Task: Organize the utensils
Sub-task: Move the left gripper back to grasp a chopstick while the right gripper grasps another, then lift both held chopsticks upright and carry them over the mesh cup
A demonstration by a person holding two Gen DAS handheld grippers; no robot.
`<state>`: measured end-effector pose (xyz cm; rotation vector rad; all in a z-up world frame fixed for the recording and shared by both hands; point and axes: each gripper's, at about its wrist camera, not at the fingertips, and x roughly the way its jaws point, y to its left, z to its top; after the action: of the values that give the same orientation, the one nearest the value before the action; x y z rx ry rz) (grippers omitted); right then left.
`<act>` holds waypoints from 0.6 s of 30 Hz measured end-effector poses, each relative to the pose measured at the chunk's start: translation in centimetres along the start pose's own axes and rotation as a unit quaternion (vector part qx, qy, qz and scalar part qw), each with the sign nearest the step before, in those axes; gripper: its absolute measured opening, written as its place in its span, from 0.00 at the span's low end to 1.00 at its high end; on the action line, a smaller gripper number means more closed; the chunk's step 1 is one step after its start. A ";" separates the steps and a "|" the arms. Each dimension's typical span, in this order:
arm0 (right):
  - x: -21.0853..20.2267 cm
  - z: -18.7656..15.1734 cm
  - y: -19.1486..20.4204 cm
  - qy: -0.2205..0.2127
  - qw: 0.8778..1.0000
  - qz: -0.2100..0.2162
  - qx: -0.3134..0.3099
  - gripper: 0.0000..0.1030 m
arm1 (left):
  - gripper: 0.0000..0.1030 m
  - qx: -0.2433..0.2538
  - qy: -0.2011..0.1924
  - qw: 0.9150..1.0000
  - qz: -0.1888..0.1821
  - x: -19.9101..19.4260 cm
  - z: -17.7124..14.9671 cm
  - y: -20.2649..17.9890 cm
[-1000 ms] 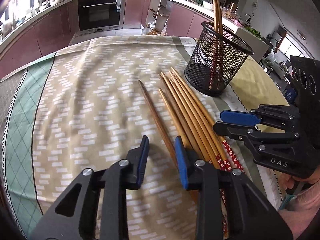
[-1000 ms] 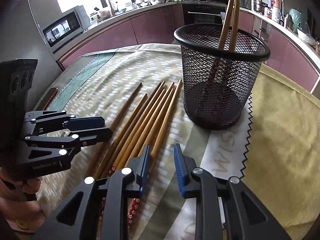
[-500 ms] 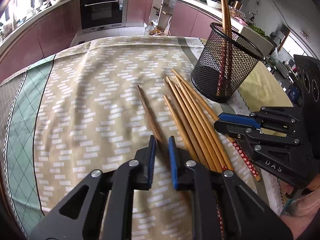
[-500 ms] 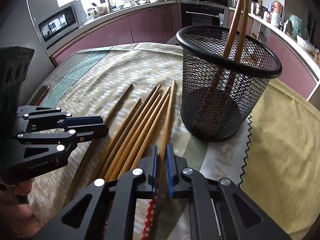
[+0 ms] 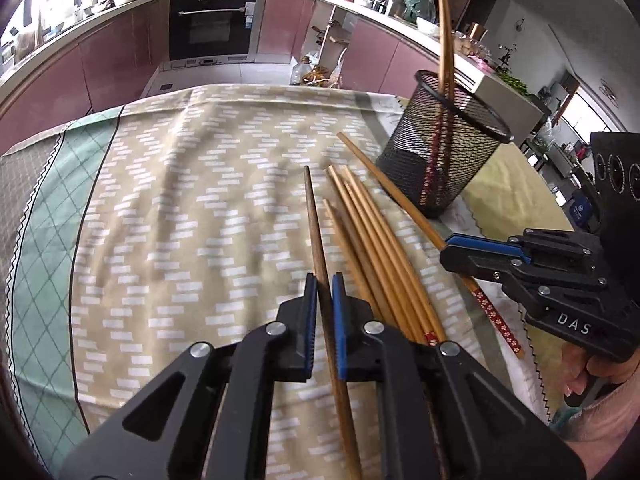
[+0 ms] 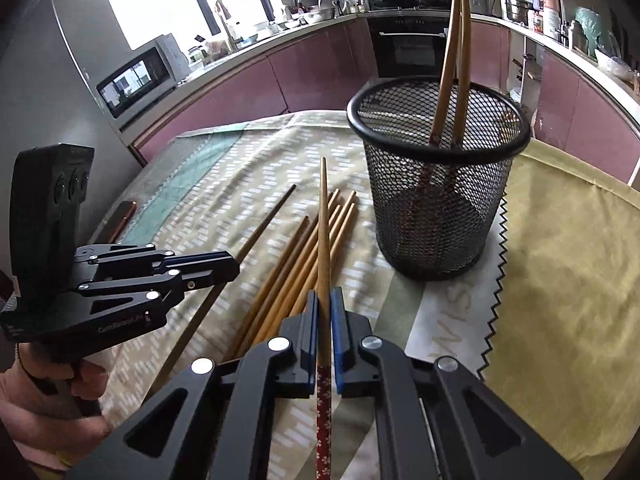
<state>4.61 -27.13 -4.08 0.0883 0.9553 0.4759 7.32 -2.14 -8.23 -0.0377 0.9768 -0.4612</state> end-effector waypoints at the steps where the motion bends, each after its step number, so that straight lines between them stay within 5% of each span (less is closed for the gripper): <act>1: -0.3 0.0 0.0 -0.003 1.000 0.005 0.001 0.05 | 0.08 -0.003 -0.002 1.000 -0.010 -0.3 0.0 0.0; 18: -3.7 0.6 1.9 -0.044 0.996 0.077 -0.023 0.06 | 0.07 -0.001 -0.051 0.994 -0.099 -5.7 1.6 -1.9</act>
<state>2.61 -26.94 -0.40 0.1417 0.8548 0.6317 5.22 -1.89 -2.38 -0.1590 0.8771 -0.6340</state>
